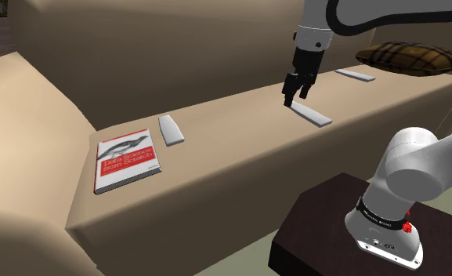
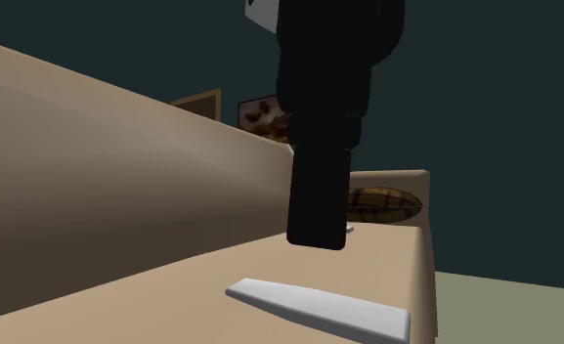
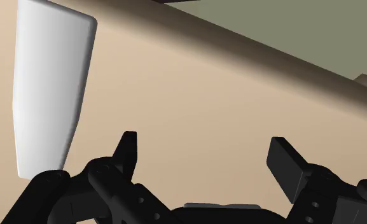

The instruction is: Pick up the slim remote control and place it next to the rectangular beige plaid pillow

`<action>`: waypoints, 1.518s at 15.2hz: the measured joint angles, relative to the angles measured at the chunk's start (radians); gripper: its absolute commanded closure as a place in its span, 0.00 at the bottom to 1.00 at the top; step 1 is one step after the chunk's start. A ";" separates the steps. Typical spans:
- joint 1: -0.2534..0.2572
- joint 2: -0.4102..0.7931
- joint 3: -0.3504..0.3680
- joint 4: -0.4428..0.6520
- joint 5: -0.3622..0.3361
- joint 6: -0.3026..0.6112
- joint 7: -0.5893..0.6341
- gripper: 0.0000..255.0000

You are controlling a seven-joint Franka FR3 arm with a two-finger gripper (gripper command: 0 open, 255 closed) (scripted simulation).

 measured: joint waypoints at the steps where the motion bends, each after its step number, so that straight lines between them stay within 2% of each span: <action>1: 0.000 0.000 0.000 0.000 0.000 0.000 0.000 0.00; 14: -0.179 0.149 -0.146 -0.044 -0.148 0.114 0.006 0.00; 23: -0.197 0.177 -0.168 -0.129 -0.168 0.221 0.007 0.00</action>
